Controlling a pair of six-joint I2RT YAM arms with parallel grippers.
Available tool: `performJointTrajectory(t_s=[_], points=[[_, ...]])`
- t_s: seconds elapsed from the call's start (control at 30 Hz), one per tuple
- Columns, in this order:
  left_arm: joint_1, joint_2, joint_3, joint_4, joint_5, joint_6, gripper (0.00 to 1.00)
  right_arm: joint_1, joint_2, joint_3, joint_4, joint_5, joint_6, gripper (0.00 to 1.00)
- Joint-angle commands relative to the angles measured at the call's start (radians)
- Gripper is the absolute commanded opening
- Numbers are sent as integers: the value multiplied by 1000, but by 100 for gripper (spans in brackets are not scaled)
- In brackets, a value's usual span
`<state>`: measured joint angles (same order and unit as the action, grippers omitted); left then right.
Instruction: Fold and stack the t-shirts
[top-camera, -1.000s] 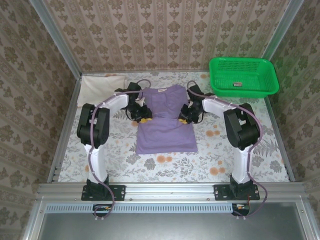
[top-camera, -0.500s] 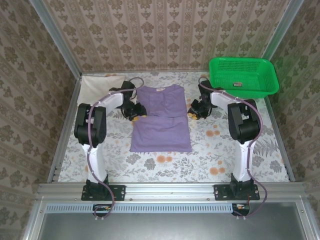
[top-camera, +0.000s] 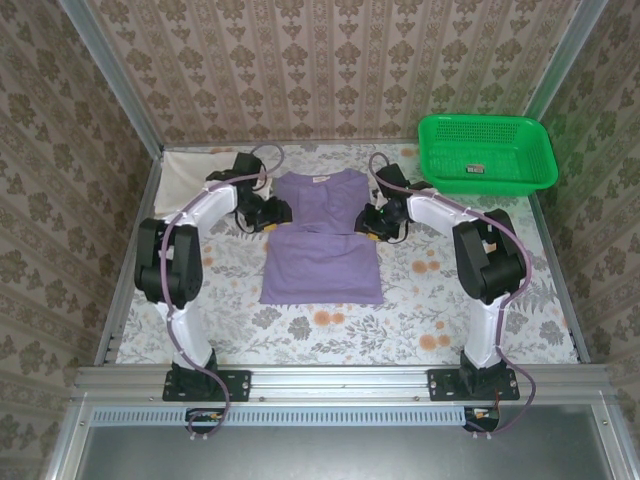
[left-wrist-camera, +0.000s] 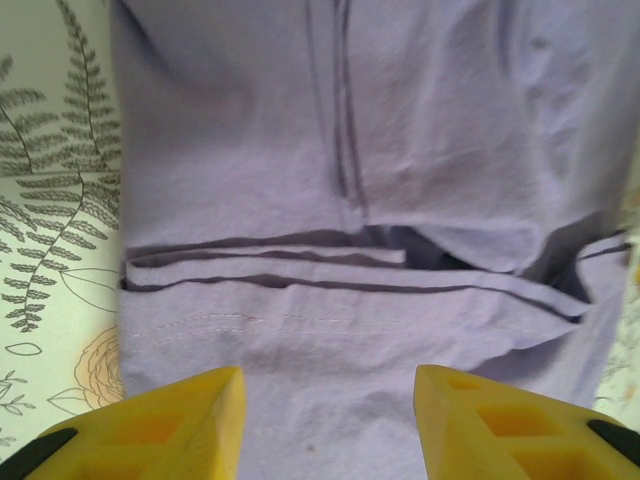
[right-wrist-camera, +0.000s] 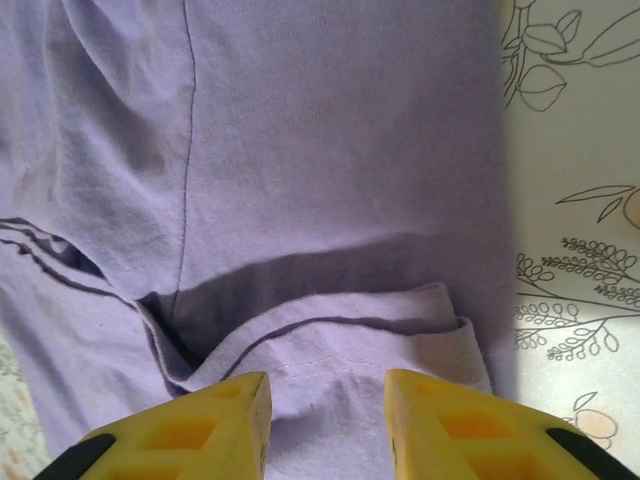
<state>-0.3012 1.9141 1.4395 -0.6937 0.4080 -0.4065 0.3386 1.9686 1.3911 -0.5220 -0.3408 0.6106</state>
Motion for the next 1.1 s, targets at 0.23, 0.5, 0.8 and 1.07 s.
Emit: performJointTrajectory(t_s=[0.23,0.5,0.8,1.07], points=[[2,134,-42,-59,-138,41,45,12,102,72,-129,161,-121,26],[16,125,-116,-55,-235,-23,42,-9,102,63,-165,222,-98,10],[17,74,-172,-2,-224,-115,42,-54,50,0,-102,184,-23,8],[19,32,-115,2,-157,-130,53,-62,23,-4,-71,126,16,16]])
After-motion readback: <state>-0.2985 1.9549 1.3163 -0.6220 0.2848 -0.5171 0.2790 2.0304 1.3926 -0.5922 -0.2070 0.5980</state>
